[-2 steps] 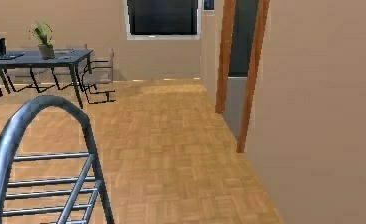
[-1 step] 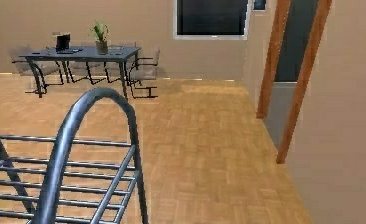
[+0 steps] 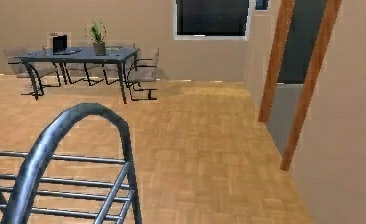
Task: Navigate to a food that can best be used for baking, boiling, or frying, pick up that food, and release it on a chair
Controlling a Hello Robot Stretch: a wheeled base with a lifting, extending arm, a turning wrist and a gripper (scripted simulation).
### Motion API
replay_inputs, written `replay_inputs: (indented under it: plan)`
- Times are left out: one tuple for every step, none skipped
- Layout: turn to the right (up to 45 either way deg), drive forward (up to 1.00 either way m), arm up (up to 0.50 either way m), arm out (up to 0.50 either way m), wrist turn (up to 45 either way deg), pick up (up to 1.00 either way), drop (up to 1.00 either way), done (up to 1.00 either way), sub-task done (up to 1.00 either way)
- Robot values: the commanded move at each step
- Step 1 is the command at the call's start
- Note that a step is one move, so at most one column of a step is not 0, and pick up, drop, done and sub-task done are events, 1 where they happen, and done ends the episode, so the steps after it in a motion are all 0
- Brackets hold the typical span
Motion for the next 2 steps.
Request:
replay_inputs:
  plan:
    - [3.0, 0.0, 0.0, 0.0, 0.0, 0.0, 0.0, 0.0, 0.0]
    - [0.0, 0.75, 0.0, 0.0, 0.0, 0.0, 0.0, 0.0, 0.0]
